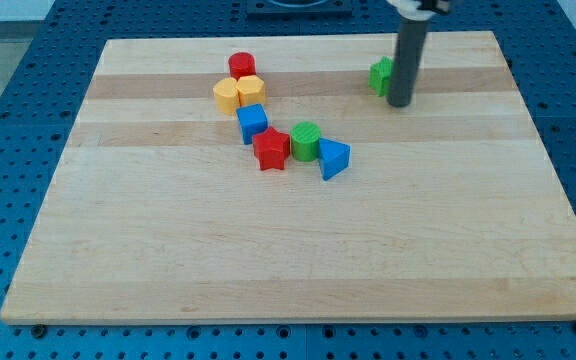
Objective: Slide the green star left a bit
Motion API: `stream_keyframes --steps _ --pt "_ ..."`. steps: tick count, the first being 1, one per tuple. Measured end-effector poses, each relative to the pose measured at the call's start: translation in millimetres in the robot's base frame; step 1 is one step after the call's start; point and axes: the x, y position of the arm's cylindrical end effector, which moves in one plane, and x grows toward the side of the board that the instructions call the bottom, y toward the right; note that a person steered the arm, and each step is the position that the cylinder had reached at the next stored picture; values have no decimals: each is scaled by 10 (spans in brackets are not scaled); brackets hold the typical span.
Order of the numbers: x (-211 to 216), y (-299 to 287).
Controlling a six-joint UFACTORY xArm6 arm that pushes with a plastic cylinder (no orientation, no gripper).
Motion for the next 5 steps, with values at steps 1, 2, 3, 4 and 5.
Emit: stream_keyframes --steps 1,2,3,4,5 --pt "-247 424" --pt "-607 350" --pt "-632 30" --pt "-346 -73" --pt "-27 -77"
